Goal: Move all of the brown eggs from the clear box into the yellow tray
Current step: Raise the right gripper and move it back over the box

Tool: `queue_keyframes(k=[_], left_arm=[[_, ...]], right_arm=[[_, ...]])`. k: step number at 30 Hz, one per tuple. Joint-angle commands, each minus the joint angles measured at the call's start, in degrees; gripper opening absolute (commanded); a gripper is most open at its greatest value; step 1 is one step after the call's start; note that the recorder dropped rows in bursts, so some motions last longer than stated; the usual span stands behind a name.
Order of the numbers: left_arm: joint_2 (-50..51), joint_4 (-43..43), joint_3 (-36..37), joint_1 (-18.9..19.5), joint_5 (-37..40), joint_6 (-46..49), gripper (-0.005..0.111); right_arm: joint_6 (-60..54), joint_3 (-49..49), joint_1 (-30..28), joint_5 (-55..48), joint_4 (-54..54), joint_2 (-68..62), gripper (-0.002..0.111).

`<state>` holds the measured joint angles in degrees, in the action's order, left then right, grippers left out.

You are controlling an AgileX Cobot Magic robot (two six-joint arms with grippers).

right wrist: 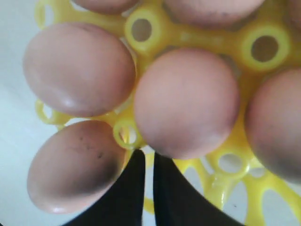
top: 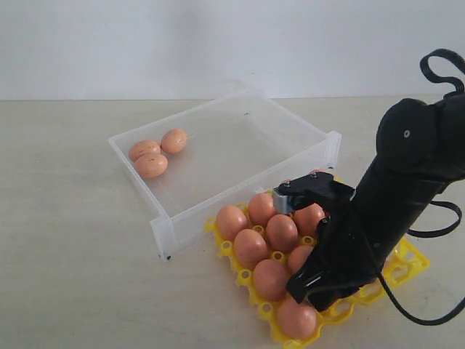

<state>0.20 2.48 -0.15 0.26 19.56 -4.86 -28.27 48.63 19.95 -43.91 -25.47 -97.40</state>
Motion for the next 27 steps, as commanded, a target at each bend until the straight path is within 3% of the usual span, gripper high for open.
queue_keyframes(k=[1, 6, 10, 14, 18, 22, 27], left_arm=[[-0.2, -0.1, 0.1, 0.2, -0.2, -0.1, 0.004], [-0.2, -0.1, 0.1, 0.2, -0.2, -0.1, 0.004], [-0.2, -0.1, 0.1, 0.2, -0.2, -0.1, 0.004], [-0.2, -0.1, 0.1, 0.2, -0.2, -0.1, 0.004], [-0.2, -0.1, 0.1, 0.2, -0.2, -0.1, 0.004], [-0.2, -0.1, 0.1, 0.2, -0.2, -0.1, 0.004], [-0.2, -0.1, 0.1, 0.2, -0.2, -0.1, 0.004]], right_arm=[[-0.3, 1.1, 0.0, 2.2, 0.5, 4.8, 0.0], [-0.5, 4.5, 0.0, 9.6, 0.5, 11.5, 0.0], [-2.1, 6.8, 0.0, 23.2, -0.9, 14.0, 0.0], [-13.7, 8.3, 0.9, 28.8, -3.4, 11.8, 0.0], [-15.6, 15.2, 1.2, 17.3, -8.4, 4.2, 0.0], [-15.6, 29.5, 1.2, -3.6, -10.9, -8.4, 0.0], [-18.2, 45.4, 1.2, -19.6, -11.4, -22.2, 0.0]])
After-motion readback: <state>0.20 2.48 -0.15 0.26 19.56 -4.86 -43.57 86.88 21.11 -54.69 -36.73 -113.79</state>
